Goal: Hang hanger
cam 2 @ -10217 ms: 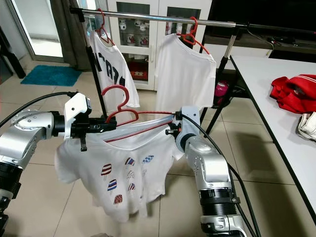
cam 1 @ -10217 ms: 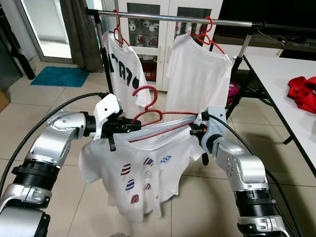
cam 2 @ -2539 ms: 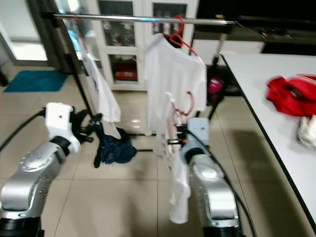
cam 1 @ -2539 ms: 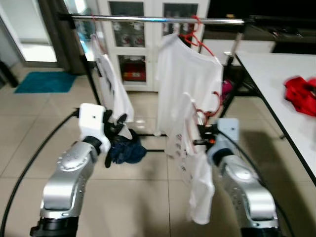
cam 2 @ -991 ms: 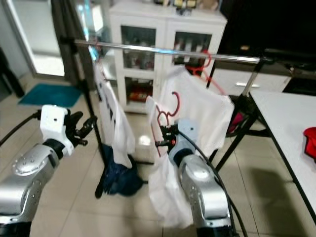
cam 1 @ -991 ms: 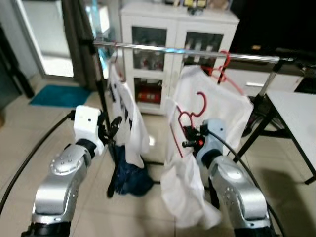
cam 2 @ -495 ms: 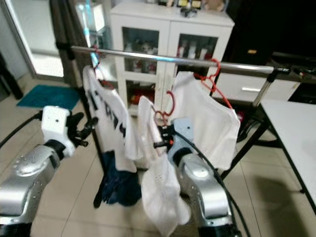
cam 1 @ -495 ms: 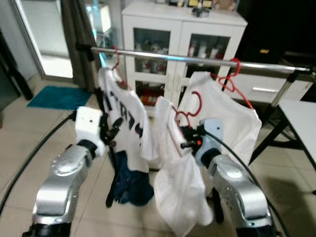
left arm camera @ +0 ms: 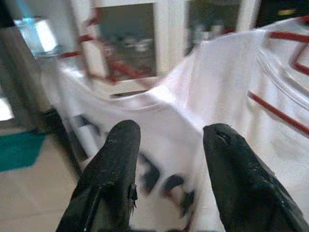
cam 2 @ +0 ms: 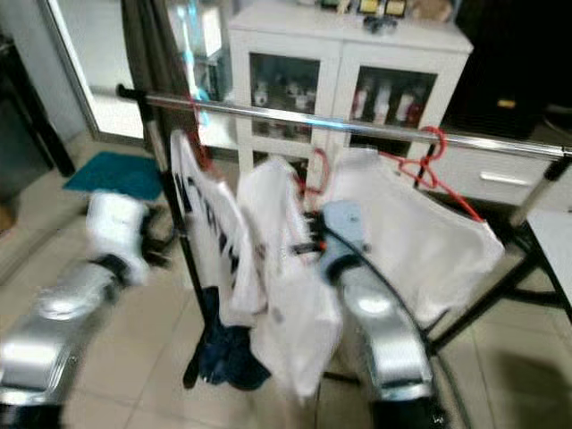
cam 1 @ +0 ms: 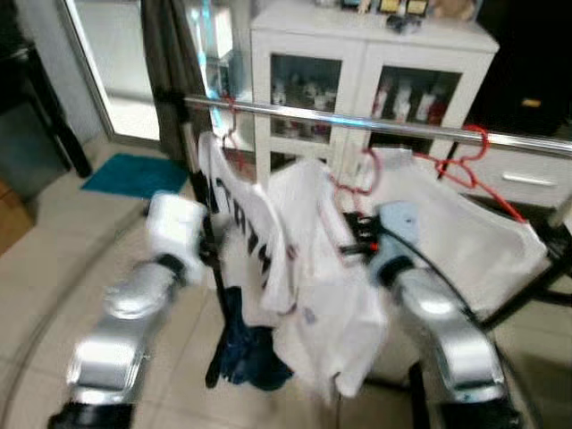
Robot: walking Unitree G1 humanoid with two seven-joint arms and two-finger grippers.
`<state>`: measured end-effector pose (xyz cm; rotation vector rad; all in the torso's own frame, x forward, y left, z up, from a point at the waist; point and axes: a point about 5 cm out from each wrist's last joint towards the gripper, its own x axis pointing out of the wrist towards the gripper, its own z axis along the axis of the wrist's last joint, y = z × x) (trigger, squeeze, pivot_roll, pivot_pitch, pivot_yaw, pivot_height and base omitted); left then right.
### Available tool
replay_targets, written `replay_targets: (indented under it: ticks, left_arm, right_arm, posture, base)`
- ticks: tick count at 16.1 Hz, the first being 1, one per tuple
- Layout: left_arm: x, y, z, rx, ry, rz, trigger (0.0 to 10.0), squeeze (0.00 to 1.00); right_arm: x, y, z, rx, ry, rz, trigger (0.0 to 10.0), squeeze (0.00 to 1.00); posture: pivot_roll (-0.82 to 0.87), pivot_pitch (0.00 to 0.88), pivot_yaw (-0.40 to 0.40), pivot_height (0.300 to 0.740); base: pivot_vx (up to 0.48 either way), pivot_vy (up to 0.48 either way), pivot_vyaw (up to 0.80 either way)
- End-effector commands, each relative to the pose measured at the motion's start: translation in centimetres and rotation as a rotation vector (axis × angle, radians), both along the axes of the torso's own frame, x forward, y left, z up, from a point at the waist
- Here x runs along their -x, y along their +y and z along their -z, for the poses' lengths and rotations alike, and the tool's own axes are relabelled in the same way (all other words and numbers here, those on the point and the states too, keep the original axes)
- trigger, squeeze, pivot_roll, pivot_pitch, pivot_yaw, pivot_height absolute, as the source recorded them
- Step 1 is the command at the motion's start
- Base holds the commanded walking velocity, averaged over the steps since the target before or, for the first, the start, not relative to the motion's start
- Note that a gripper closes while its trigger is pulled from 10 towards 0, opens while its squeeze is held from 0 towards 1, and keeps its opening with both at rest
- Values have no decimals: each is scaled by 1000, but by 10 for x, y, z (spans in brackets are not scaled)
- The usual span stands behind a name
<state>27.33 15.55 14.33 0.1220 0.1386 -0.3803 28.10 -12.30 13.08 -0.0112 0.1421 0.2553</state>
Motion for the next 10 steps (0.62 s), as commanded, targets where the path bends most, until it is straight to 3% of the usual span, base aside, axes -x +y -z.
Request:
replay_targets:
  ticks: [1, 5, 7, 10]
  left_arm:
    - [-1, 7, -8, -25, -33, -14, 10000, 0]
    - [0, 5, -7, -39, -32, 16, 10000, 0]
    - [0, -7, -11, -43, -37, 148, 10000, 0]
    - [7, -12, -19, -61, -38, 315, 10000, 0]
  right_arm:
    - [-6, 5, -22, -2, -107, -16, 10000, 0]
    - [-26, -1, -29, 92, -115, -20, 10000, 0]
    - [-50, -6, -26, 185, -41, -35, 10000, 0]
    - [-76, -9, -29, 170, 9, 8, 10000, 0]
  posture:
    - [-108, 0, -30, 740]
    - [-111, 0, -26, 740]
    - [-106, 0, -23, 740]
    - [-97, 0, -28, 740]
  base:
    - [364, 0, 0]
    - [243, 0, 0]
    - [0, 0, 0]
    - [0, 0, 0]
